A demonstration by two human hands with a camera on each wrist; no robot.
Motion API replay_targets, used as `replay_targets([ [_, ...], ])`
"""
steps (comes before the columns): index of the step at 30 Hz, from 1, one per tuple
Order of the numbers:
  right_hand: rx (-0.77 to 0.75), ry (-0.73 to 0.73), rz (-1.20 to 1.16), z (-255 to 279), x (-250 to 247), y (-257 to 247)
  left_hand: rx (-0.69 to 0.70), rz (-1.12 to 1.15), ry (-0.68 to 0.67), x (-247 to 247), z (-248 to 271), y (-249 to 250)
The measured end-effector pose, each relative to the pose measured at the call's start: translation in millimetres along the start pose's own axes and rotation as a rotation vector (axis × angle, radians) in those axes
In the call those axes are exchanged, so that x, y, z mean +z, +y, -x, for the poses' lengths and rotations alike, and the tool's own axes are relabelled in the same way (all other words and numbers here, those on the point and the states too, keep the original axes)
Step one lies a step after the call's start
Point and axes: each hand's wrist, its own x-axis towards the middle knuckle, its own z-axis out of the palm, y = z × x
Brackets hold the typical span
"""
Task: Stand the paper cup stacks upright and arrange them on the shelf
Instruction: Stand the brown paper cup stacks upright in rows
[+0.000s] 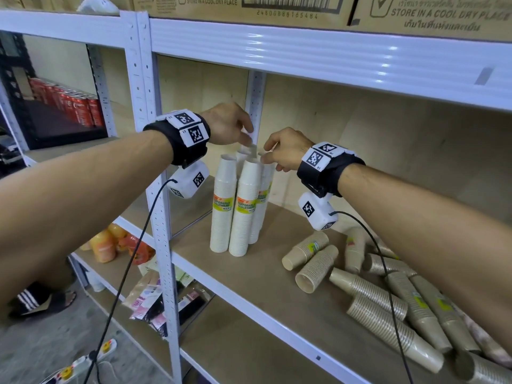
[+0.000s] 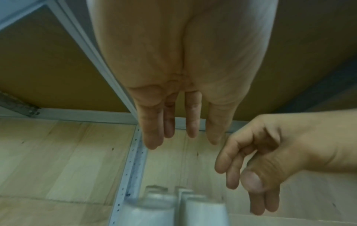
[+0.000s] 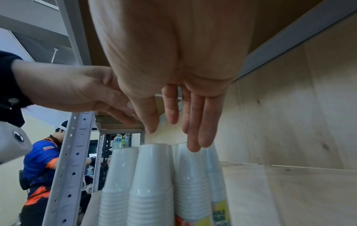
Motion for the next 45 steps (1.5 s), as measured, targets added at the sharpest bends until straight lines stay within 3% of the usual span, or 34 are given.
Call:
replay_targets([
  [5, 0.039, 0.026, 0.042, 11, -15, 30, 0.057, 0.060, -0.002, 0, -14, 30],
  [11, 0.143, 0.036, 0.102, 35, -24, 79, 0.151, 0.146, -0.026, 33, -23, 68],
  [20, 0.333, -0.041, 0.181, 88, -18, 145, 0.210, 0.227, -0.241, 123, -27, 91],
  [27, 0.444, -0.134, 0.148, 160, 4, 185, 0.130, 0.268, -0.411, 198, -13, 77],
  [32, 0.535, -0.182, 0.176, 212, 17, 215, 0.040, 0.275, -0.441, 235, 0, 60],
  [37, 0.623, -0.184, 0.232, 255, 27, 238, -0.021, 0.233, -0.486, 260, 7, 44],
  [45, 0.709, -0.235, 0.184, 284, 31, 257, 0.004, 0.145, -0.530, 281, 12, 42],
])
